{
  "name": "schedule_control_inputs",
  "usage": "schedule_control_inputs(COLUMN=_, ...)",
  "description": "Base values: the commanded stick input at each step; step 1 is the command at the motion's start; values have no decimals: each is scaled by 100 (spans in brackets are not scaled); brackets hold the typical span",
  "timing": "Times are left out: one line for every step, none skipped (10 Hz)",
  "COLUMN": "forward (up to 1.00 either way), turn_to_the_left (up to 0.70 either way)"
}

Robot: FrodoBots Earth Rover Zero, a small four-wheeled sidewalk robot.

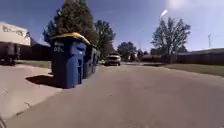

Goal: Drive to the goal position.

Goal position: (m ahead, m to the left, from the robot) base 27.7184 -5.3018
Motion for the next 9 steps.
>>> schedule_control_inputs(forward=100, turn_to_the_left=0)
schedule_control_inputs(forward=100, turn_to_the_left=0)
schedule_control_inputs(forward=100, turn_to_the_left=0)
schedule_control_inputs(forward=100, turn_to_the_left=0)
schedule_control_inputs(forward=100, turn_to_the_left=0)
schedule_control_inputs(forward=100, turn_to_the_left=0)
schedule_control_inputs(forward=100, turn_to_the_left=0)
schedule_control_inputs(forward=100, turn_to_the_left=0)
schedule_control_inputs(forward=100, turn_to_the_left=0)
